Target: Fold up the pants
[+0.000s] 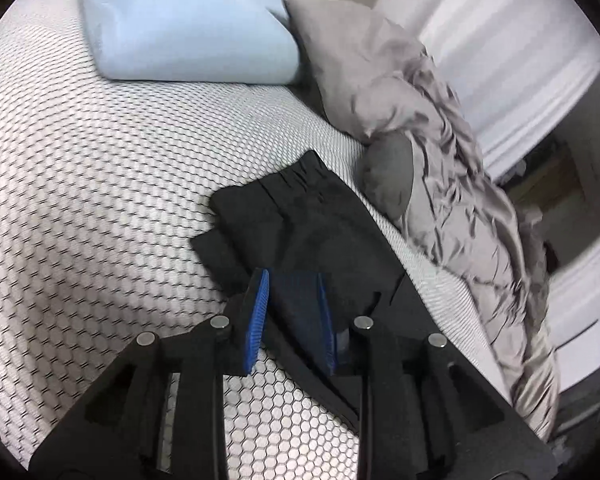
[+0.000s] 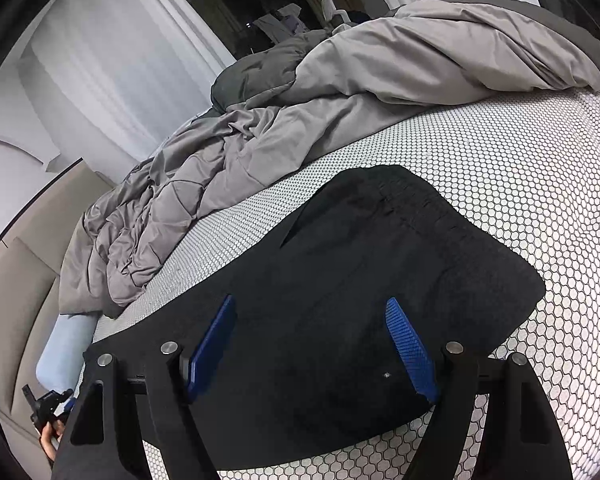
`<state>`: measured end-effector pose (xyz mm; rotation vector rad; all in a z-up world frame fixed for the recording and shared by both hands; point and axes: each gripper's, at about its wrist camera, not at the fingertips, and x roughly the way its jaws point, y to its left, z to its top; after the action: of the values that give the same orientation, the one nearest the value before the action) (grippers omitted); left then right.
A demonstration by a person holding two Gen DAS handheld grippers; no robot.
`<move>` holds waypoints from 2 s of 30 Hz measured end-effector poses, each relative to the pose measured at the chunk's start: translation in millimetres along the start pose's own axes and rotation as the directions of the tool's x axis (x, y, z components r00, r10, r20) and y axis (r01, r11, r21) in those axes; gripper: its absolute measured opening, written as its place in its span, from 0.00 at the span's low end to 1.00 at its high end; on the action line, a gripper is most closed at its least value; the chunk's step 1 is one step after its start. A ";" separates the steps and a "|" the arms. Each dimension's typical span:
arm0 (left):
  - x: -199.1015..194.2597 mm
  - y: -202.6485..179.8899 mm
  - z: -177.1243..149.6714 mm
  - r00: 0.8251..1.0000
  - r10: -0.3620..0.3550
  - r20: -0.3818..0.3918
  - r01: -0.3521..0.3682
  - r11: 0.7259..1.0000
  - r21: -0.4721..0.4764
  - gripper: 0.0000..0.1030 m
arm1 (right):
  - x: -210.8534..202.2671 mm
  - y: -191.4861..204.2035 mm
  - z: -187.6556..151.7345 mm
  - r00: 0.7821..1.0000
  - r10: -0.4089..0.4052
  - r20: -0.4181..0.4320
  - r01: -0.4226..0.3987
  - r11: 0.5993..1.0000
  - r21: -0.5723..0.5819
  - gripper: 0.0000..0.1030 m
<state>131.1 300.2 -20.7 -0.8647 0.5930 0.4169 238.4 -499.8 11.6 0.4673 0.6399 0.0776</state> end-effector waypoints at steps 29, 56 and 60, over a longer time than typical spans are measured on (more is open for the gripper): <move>-11.9 34.1 1.0 0.997 0.041 -0.064 -0.050 0.989 -0.139 0.44 | -45.7 -56.1 9.3 0.994 -0.087 0.065 0.081 0.993 0.081 0.77; 10.1 25.8 -19.0 0.985 -0.060 -0.162 0.037 0.989 -0.140 0.47 | -11.9 -137.9 -9.4 0.991 0.089 -0.103 -0.044 0.927 0.373 0.33; 29.4 14.5 -18.5 0.989 -0.045 -0.140 0.028 0.993 -0.117 0.22 | -2.0 -137.3 -10.0 0.990 0.106 -0.098 -0.064 0.931 0.360 0.43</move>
<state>139.6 296.9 -57.2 -1.0205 0.6890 0.3603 221.0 -619.0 -55.1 0.8474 0.7517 0.0709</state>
